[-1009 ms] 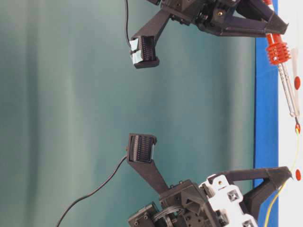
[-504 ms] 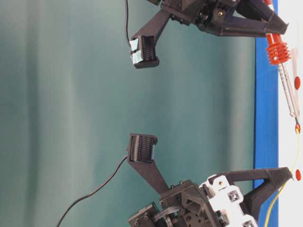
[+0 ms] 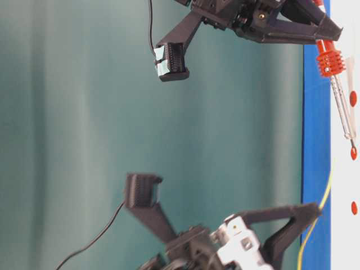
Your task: Touch the tip of the soldering iron to the tip of the solder at the mark.
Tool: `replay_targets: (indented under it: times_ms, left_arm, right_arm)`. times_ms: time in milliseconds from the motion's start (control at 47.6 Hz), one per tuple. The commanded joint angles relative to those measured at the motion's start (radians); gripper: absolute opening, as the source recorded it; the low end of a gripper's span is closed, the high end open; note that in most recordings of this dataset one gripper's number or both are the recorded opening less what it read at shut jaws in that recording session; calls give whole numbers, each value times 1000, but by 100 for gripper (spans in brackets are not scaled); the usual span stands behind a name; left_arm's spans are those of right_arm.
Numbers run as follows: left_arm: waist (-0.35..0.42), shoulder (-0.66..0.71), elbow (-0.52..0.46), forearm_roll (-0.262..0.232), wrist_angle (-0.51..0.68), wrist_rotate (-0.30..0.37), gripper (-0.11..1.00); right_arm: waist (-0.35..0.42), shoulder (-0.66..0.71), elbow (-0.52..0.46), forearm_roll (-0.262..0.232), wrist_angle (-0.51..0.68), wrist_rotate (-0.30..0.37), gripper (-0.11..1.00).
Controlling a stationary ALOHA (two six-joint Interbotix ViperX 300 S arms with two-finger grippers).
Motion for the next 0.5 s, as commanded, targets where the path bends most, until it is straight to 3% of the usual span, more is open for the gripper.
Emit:
replay_targets:
  times_ms: [0, 252, 483]
  left_arm:
    - [-6, -61, 12, 3, -5, -5, 2]
    - [-6, -115, 74, 3, -32, -15, 2]
    - [-8, -114, 72, 3, -54, -14, 2]
  right_arm:
    - [-2, -11, -20, 0, -5, 2, 6]
    - [0, -11, -20, 0, -3, 2, 6]
    - [0, -31, -17, -3, 3, 2, 6]
